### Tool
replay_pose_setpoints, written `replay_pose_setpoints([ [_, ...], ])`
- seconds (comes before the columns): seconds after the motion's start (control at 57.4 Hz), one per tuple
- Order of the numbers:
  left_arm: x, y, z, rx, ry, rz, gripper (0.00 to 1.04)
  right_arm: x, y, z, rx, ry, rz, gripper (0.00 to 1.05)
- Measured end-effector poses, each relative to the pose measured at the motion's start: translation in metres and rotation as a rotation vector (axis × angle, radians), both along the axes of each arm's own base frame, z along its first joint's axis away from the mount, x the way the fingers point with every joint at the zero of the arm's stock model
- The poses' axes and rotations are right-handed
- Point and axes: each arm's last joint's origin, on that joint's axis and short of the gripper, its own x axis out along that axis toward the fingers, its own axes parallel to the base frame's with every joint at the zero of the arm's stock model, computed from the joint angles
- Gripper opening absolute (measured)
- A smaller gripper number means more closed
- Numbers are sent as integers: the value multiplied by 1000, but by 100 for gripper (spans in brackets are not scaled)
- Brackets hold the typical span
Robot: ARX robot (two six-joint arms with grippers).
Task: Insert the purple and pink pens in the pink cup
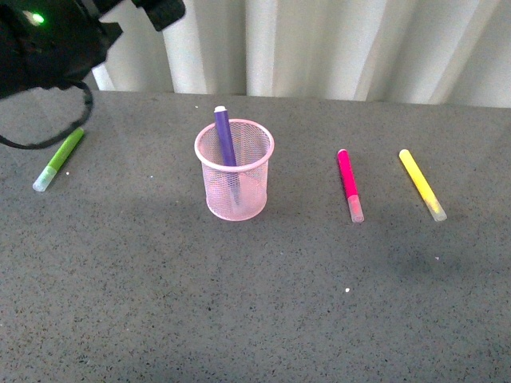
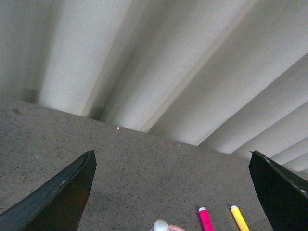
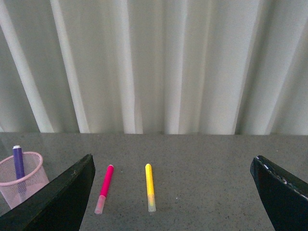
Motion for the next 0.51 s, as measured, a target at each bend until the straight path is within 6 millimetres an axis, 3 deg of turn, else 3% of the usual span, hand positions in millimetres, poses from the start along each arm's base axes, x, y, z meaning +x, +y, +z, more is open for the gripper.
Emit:
replay_pose_setpoints([
  [0.174,-35,25,29,48,14,-67,98,0,0,0,0,0,0,98],
  [0.313,-86,65,51,74,36,-88,98,0,0,0,0,0,0,98],
  [0.366,-109,83,55,66,62,-68,98,0,0,0,0,0,0,98],
  [0.505,-148,105,53,77,93,-42,98,0,0,0,0,0,0,98],
])
